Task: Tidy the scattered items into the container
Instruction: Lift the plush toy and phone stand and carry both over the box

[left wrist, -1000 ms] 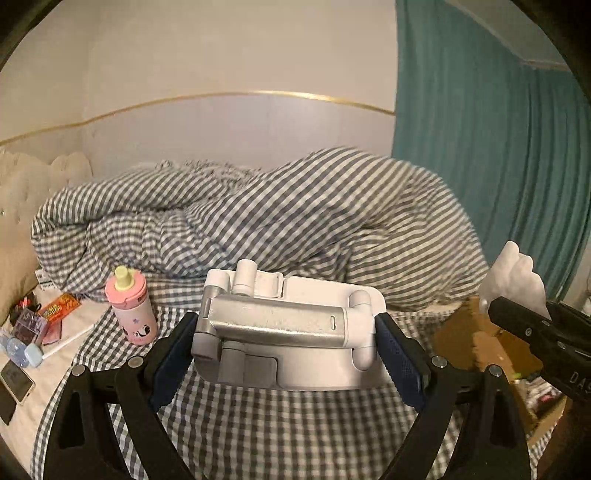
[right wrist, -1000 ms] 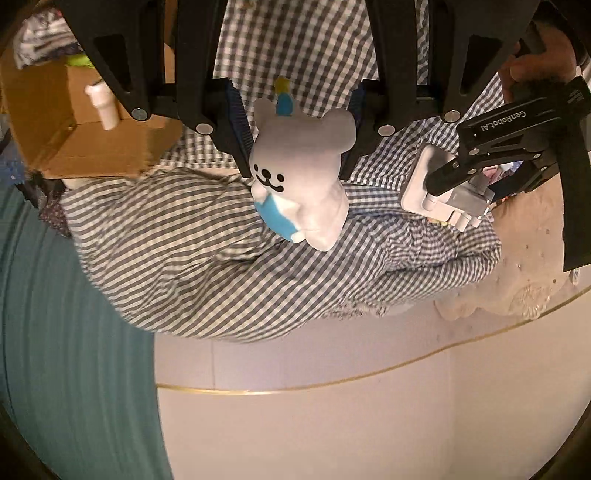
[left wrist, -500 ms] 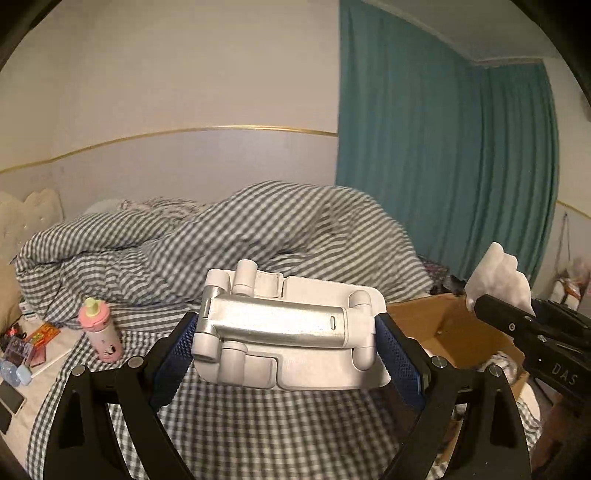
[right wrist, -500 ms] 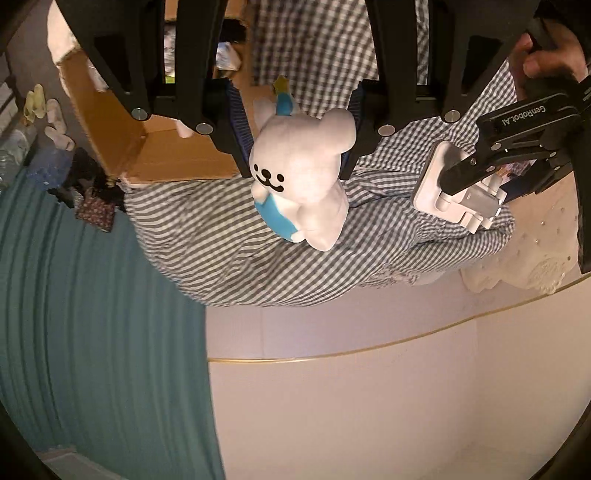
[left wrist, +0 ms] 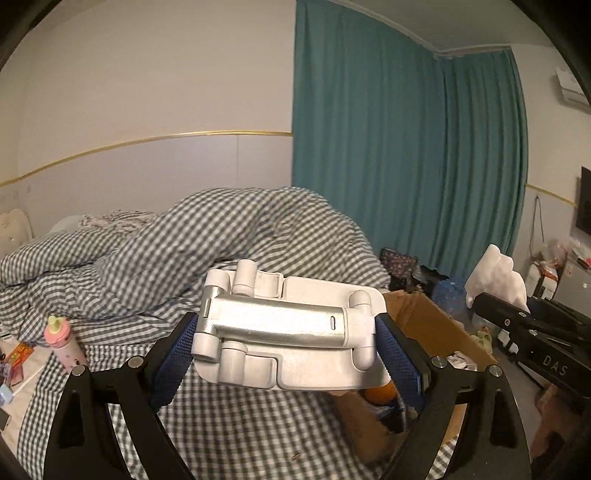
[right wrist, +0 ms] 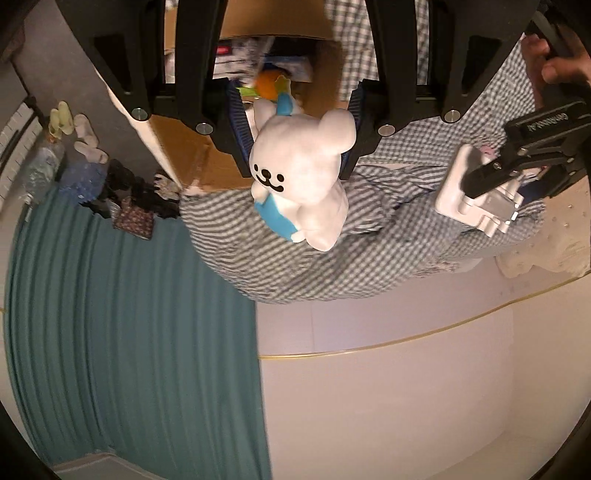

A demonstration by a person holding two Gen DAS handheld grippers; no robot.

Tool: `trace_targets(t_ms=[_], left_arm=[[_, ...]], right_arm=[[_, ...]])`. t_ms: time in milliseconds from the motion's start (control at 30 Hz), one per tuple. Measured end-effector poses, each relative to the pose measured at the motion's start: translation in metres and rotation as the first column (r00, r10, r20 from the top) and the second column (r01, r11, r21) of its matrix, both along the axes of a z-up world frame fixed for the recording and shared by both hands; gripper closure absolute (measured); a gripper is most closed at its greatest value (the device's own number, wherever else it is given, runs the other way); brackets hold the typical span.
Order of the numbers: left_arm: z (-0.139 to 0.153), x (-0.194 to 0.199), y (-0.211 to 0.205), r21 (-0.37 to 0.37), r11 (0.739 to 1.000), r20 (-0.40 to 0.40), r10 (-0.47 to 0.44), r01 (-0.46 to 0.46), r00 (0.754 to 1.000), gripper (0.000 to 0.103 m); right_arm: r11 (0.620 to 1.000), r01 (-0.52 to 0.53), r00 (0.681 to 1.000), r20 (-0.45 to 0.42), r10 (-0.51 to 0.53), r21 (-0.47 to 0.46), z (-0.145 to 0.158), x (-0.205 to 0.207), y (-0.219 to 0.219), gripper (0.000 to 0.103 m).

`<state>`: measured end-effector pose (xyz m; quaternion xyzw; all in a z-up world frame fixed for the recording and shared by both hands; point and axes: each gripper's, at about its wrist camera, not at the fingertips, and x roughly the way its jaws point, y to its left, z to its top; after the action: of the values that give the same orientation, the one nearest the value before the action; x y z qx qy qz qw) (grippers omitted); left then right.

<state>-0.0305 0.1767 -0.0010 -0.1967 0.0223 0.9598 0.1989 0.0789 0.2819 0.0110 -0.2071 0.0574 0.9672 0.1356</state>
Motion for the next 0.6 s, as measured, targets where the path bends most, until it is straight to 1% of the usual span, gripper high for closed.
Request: trace_targets(t_ms=[167,300,333,433,500,600], left_arm=[[-0.003,-0.002,0.029,0.001,0.999,0.014,-0.042,0.042,0.999,0.009],[-0.008,-0.008,0.051,-0.012,0.997,0.028,-0.071,0.072,0.997,0.009],[-0.010,-0.010,0.057,-0.017,0.997,0.030,-0.078,0.078,0.997,0.009],[-0.013,-0.016,0.068,-0.019,0.996,0.044,-0.089,0.090,0.995,0.009],[-0.017,-0.023,0.074,-0.016,0.995,0.058,-0.095,0.096,0.994,0.009],[-0.022,-0.030,0.081,-0.030,0.995,0.066,-0.093,0.095,0.994,0.009]], right_arm=[[0.998,0.057,0.998,0.039,-0.057,-0.004,-0.012,0.004,0.031,0.059],[0.995,0.099,0.992,0.085,-0.097,-0.023,-0.031,-0.001,0.058,0.059],[0.994,0.102,0.991,0.094,-0.099,-0.026,-0.035,0.000,0.061,0.059],[0.994,0.107,0.983,0.154,-0.102,-0.026,-0.052,-0.015,0.072,0.059],[0.994,0.102,0.977,0.190,-0.093,-0.037,-0.063,-0.022,0.078,0.059],[0.994,0.094,0.969,0.233,-0.079,-0.054,-0.079,-0.031,0.087,0.059]])
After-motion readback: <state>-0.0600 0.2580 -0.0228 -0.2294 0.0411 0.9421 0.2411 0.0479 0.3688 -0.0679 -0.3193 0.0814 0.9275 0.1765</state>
